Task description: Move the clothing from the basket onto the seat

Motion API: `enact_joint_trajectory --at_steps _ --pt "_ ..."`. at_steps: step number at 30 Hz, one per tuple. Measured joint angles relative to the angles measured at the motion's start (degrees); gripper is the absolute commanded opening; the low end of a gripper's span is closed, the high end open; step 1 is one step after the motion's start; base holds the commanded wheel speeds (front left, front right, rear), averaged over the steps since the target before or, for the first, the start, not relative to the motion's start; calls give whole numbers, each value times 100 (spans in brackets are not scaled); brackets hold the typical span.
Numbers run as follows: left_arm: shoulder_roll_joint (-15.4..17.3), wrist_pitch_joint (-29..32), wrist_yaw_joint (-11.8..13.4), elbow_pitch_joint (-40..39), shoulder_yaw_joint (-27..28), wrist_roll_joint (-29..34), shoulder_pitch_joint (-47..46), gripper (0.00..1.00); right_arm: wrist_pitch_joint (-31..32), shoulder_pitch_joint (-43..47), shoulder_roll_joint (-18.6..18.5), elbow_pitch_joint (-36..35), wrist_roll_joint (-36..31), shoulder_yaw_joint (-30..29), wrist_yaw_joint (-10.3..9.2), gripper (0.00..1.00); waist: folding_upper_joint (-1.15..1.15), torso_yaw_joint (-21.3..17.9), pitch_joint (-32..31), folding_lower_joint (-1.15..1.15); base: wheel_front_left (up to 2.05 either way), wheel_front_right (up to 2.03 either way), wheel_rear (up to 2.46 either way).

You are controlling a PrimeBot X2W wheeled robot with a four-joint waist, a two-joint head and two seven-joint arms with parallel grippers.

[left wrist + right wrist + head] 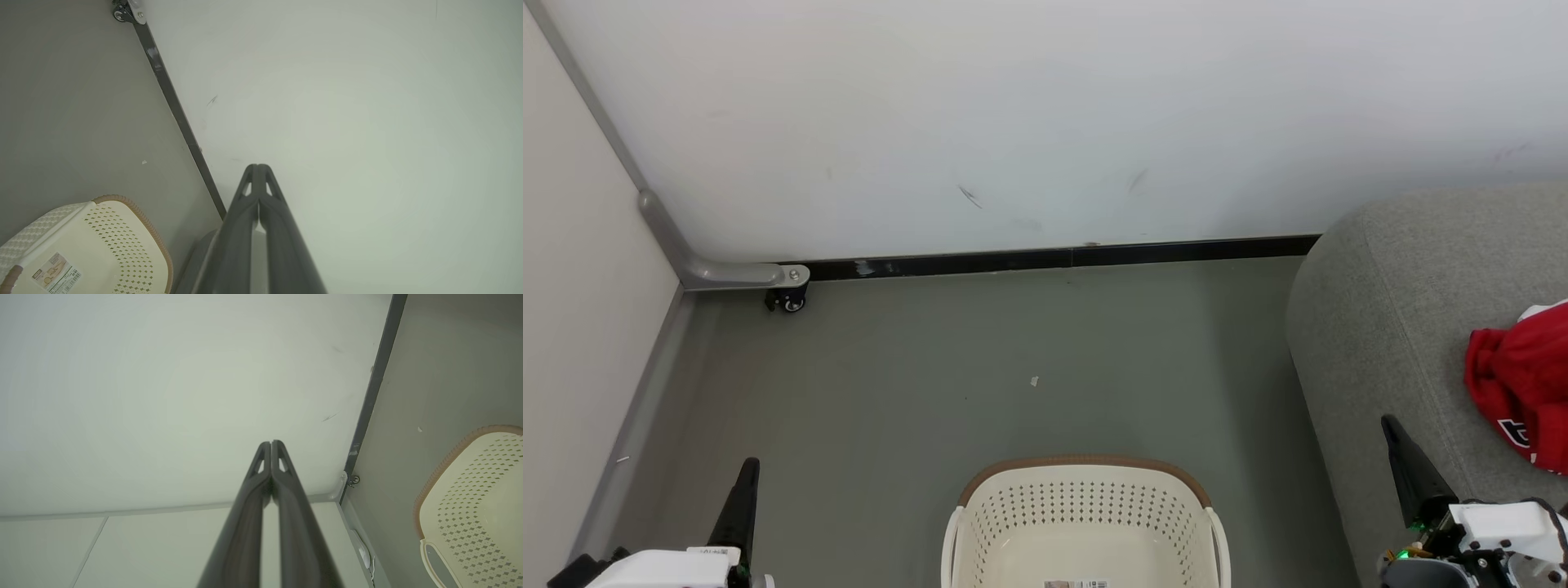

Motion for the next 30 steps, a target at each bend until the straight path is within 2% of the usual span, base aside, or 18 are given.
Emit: enact_joint_trajectory --at_steps 5,30 --pt "-13 46 -90 -4 76 -308 -3 0 48 -52 -31 48 381 -16 0 0 0 9 12 0 0 0 0" --pt "-20 46 -90 -45 76 -308 -67 0 58 -122 -32 97 380 -59 0 0 0 8 14 -1 0 0 0"
